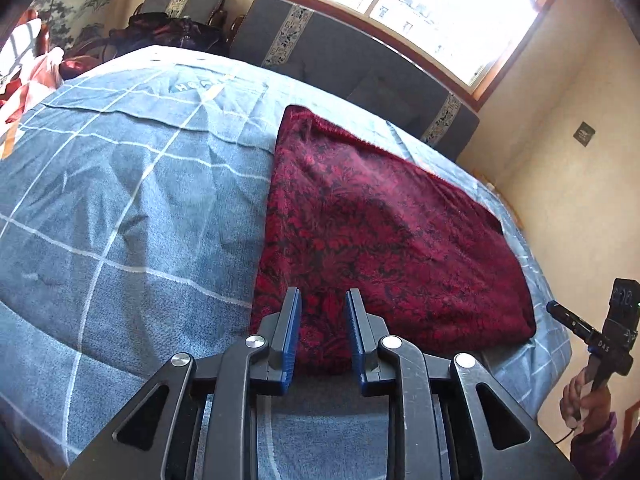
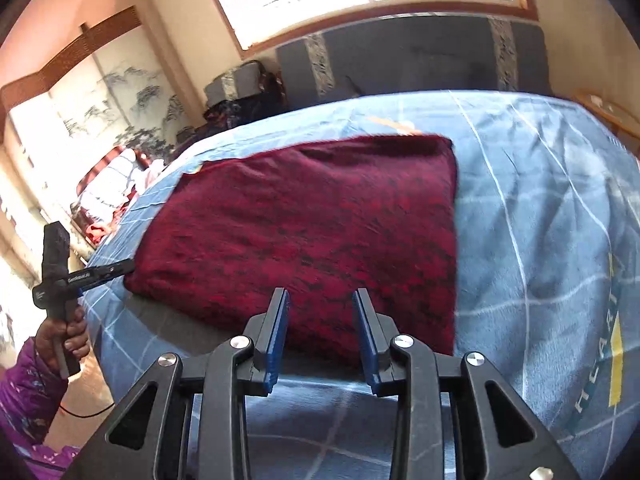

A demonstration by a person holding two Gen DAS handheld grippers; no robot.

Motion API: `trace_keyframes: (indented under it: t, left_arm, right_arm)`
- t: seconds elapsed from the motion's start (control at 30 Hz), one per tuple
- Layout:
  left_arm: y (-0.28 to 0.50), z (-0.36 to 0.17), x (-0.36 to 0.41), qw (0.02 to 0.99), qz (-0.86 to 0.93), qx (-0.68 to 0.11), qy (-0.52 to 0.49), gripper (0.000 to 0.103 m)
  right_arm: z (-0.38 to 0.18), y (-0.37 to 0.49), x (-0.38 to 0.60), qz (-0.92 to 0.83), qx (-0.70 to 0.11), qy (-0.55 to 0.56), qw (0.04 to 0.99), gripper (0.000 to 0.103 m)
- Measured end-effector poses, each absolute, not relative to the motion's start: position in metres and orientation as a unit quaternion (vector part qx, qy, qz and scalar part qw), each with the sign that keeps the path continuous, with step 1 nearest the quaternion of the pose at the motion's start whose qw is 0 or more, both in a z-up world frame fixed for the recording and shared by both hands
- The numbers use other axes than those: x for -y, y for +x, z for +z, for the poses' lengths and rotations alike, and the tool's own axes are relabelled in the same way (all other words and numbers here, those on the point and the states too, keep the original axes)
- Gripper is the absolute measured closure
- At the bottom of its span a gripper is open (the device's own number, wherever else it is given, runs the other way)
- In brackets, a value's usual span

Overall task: Fold small clothes
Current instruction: 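Grasp the folded sweater edge with the left gripper while the right gripper grasps beside it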

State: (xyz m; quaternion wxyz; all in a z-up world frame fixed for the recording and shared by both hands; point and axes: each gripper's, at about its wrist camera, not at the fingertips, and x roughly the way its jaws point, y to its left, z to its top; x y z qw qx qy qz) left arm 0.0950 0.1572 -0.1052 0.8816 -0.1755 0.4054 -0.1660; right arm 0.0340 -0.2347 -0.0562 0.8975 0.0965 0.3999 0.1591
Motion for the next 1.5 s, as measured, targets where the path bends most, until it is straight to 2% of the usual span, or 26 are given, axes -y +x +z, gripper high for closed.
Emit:
trace_keyframes:
  t: [0.07, 0.17, 0.37, 0.5, 0.67, 0.87, 1.03, 1.07, 1.1, 1.27, 1.5]
  left_arm:
    - [0.093, -0.094, -0.159, 0.889, -0.161, -0.393, -0.171, 0.075]
    - [0.100, -0.092, -0.163, 0.889, -0.163, -0.395, -0.165, 0.063]
    - [0.130, -0.110, -0.168, 0.863, -0.191, -0.441, -0.153, 0.063]
    - [0.153, -0.119, -0.171, 0.839, -0.226, -0.466, -0.164, 0.063]
    - [0.187, -0.116, -0.169, 0.845, -0.241, -0.463, -0.120, 0.063]
    - [0.235, -0.124, -0.174, 0.834, -0.272, -0.460, -0.137, 0.063]
    - [0.271, -0.134, -0.170, 0.807, -0.312, -0.478, -0.151, 0.062]
    - [0.278, -0.137, -0.173, 0.798, -0.318, -0.485, -0.162, 0.057]
    - [0.284, -0.141, -0.178, 0.786, -0.330, -0.491, -0.181, 0.056]
    - [0.306, -0.151, -0.201, 0.725, -0.399, -0.505, -0.247, 0.056]
    - [0.325, -0.151, -0.198, 0.677, -0.459, -0.512, -0.264, 0.056]
  right_arm:
    - [-0.042, 0.037, 0.200, 0.202, -0.392, 0.076, 0.894, 0.071]
    - [-0.042, 0.053, 0.142, 0.246, -0.399, 0.031, 0.883, 0.071]
    - [-0.064, 0.091, 0.082, 0.247, -0.412, 0.014, 0.877, 0.075]
    - [-0.109, 0.109, 0.049, 0.262, -0.486, -0.029, 0.833, 0.074]
    - [-0.104, 0.111, 0.063, 0.278, -0.479, 0.030, 0.832, 0.073]
    - [-0.082, 0.121, 0.083, 0.277, -0.443, 0.062, 0.850, 0.072]
    - [-0.081, 0.154, 0.100, 0.266, -0.441, 0.115, 0.850, 0.064]
    - [-0.082, 0.159, 0.102, 0.261, -0.442, 0.122, 0.850, 0.063]
    - [-0.084, 0.164, 0.104, 0.257, -0.443, 0.127, 0.849, 0.063]
    - [-0.091, 0.172, 0.102, 0.257, -0.447, 0.131, 0.847, 0.058]
    - [-0.102, 0.173, 0.100, 0.268, -0.442, 0.143, 0.844, 0.051]
